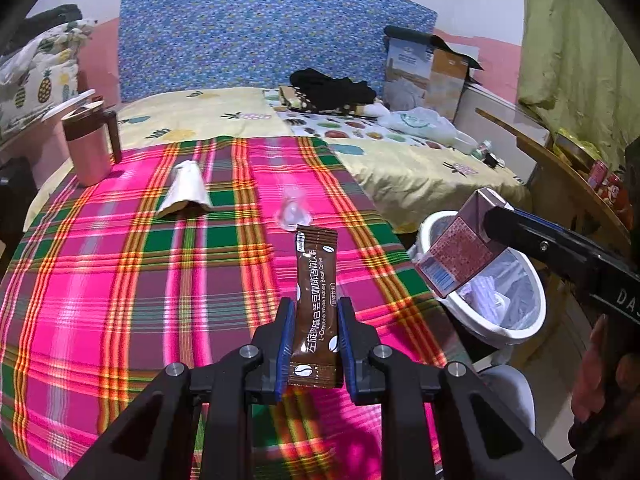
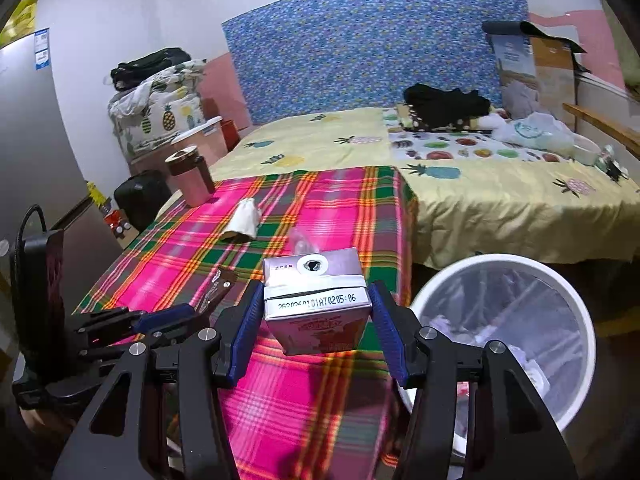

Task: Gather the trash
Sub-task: 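Carry the snack wrapper and milk carton with both tools over the white bin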

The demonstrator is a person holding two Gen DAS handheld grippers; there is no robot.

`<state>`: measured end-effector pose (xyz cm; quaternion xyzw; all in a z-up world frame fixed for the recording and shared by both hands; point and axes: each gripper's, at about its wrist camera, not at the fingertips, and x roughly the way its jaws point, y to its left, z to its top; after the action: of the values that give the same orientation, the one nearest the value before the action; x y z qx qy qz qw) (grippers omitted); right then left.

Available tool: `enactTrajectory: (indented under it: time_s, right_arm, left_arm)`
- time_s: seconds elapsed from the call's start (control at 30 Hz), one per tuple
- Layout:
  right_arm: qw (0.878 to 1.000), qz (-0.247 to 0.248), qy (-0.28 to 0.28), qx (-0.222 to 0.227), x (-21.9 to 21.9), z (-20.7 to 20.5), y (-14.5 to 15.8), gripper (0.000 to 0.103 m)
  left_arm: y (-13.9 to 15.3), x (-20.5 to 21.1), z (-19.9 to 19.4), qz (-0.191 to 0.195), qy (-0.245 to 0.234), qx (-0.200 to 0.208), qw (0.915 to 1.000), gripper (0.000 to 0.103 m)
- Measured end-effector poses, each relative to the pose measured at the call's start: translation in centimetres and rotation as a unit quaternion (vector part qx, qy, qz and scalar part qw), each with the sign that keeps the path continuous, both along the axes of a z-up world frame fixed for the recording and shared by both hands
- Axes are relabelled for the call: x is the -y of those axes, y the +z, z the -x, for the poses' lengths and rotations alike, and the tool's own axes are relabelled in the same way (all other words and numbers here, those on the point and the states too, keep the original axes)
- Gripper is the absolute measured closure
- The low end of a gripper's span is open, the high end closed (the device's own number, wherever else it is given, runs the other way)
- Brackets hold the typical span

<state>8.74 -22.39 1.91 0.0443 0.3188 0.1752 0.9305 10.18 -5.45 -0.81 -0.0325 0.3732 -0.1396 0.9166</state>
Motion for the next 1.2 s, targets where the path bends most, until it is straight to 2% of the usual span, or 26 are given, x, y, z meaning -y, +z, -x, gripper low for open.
enactTrajectory:
  time_s: [0.6, 0.93, 1.2]
  right_arm:
    - [0.993, -0.018, -0.115, -0.003, 8.1, 1.9, -0.9, 0.048]
    - [0.986, -0.022, -0.161, -0.032, 11.0, 1.8, -2.8, 0.048]
    - [0.983, -0.023, -0.172, -0.054, 12.4, 1.4, -4.0, 0.048]
  left_arm:
    - [0.6, 9.3, -1.5, -0.001, -0.105, 0.005, 0.9945, 0.081]
    - [-1.0, 14.6, -3.2, 0.014, -0.166, -0.016, 0.9860, 0.081]
    - [-2.8, 17.0, -4.9, 0.008, -0.180, -0.035, 0.9830, 0.081]
